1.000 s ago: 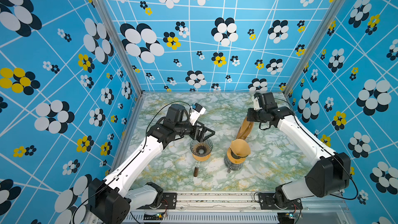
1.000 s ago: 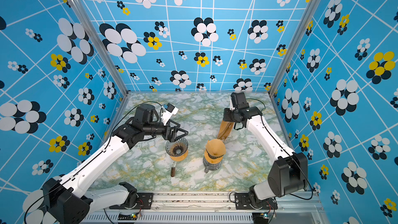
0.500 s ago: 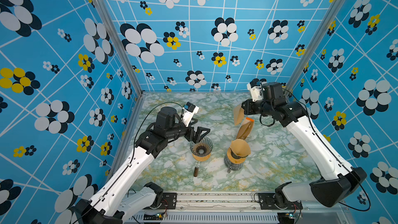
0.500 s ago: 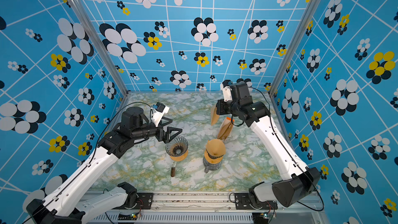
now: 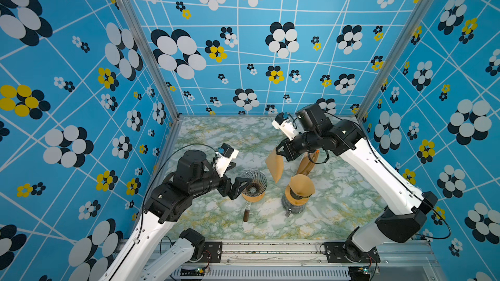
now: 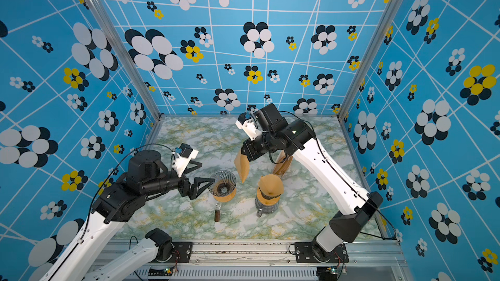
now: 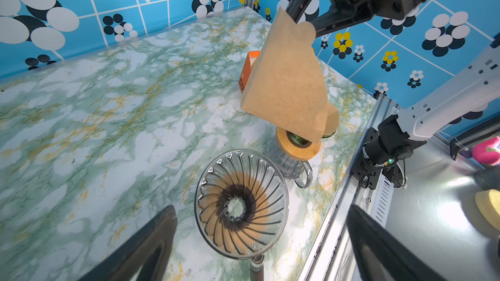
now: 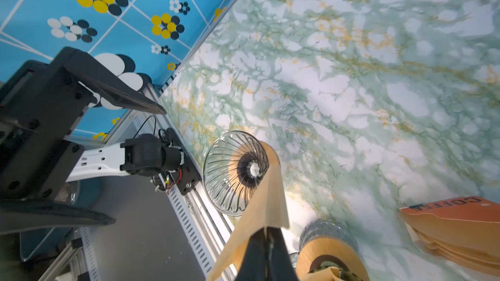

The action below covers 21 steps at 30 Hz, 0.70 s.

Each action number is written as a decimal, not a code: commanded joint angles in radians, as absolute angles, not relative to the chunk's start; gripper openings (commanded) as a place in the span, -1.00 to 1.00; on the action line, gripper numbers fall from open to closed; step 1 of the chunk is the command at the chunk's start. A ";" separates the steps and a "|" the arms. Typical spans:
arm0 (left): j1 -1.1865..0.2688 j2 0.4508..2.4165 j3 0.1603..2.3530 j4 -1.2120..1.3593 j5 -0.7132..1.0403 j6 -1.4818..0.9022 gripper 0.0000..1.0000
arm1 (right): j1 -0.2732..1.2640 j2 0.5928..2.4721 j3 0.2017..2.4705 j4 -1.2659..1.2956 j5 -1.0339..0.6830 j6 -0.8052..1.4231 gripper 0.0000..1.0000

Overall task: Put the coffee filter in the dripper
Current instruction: 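Carry the filter over the clear glass dripper with the right gripper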

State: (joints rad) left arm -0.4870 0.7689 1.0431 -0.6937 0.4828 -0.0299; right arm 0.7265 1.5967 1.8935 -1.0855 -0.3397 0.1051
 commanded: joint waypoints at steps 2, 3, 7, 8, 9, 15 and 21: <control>-0.495 0.698 0.988 -0.785 0.531 -0.066 0.98 | 0.779 1.657 1.972 -1.212 -0.369 0.056 -1.00; -0.495 0.683 0.972 -0.784 0.530 -0.080 0.98 | 0.788 1.673 1.987 -1.221 -0.366 0.054 -1.00; -0.495 0.615 0.892 -0.743 0.494 -0.137 0.98 | 0.820 1.746 2.064 -1.255 -0.345 0.050 -1.00; -0.495 0.595 0.865 -0.722 0.488 -0.153 0.98 | 0.827 1.768 2.084 -1.266 -0.339 0.047 -0.99; -0.494 0.572 0.841 -0.703 0.483 -0.165 0.98 | 0.834 1.790 2.112 -1.283 -0.334 0.045 -0.99; -0.495 0.522 0.786 -0.674 0.456 -0.192 0.98 | 0.868 1.905 2.233 -1.362 -0.332 0.026 -0.99; -0.496 0.548 0.779 -0.660 0.478 -0.194 0.98 | 0.879 1.959 2.264 -1.389 -0.313 0.027 -0.97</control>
State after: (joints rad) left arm -0.4870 0.5323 0.7918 -0.6914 0.4709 -0.1822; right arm 0.8768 1.9446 2.2330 -1.3331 -0.3359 0.0368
